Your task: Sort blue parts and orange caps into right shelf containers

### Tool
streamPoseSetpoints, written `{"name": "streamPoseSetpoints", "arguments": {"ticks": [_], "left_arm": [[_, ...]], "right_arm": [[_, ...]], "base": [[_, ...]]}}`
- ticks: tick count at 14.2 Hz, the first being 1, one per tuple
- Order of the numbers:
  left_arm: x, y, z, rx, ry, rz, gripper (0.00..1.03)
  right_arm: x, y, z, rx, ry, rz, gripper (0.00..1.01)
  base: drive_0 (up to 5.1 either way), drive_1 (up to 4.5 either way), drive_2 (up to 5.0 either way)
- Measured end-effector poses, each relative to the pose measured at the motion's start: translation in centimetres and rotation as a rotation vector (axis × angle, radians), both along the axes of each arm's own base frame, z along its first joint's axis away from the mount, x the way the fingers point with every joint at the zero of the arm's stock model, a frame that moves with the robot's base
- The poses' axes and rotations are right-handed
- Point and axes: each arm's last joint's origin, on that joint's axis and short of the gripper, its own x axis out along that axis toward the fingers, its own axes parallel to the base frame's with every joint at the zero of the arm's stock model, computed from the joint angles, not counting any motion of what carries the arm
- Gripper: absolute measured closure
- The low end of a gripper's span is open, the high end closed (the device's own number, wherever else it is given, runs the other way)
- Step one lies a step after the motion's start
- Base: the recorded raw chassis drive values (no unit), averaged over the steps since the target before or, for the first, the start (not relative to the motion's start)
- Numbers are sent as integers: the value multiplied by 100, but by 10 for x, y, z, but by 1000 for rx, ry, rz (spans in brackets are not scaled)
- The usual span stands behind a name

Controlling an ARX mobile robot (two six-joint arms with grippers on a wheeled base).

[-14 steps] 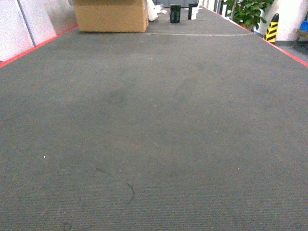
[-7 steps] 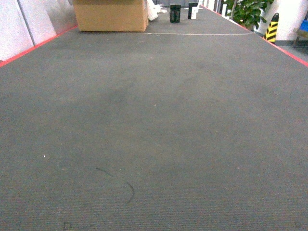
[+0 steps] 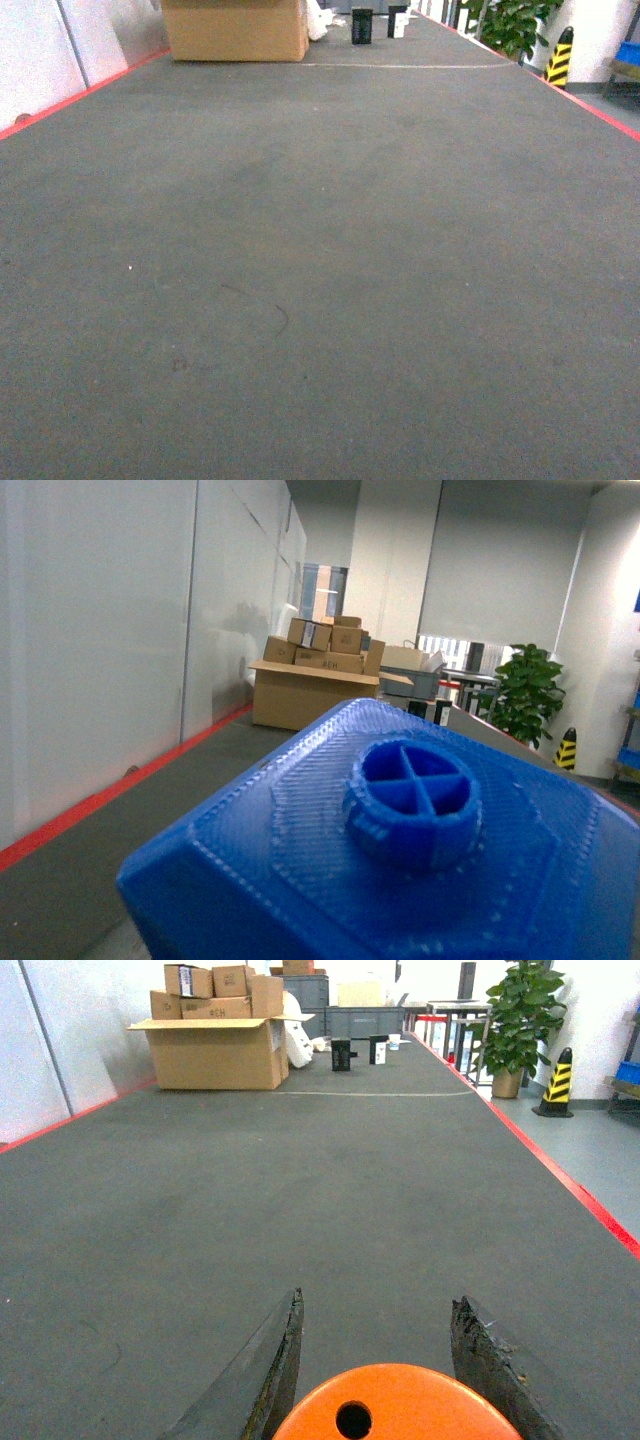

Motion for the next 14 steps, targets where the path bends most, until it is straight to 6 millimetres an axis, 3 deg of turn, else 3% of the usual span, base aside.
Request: {"name": "streamPoseSetpoints", "arguments": {"ticks": [14], "left_arm": [[0,0,0,0,0,-1,43]], "right_arm": [[0,0,0,2,-3,0,61]], "base": [[1,-339,340]]}}
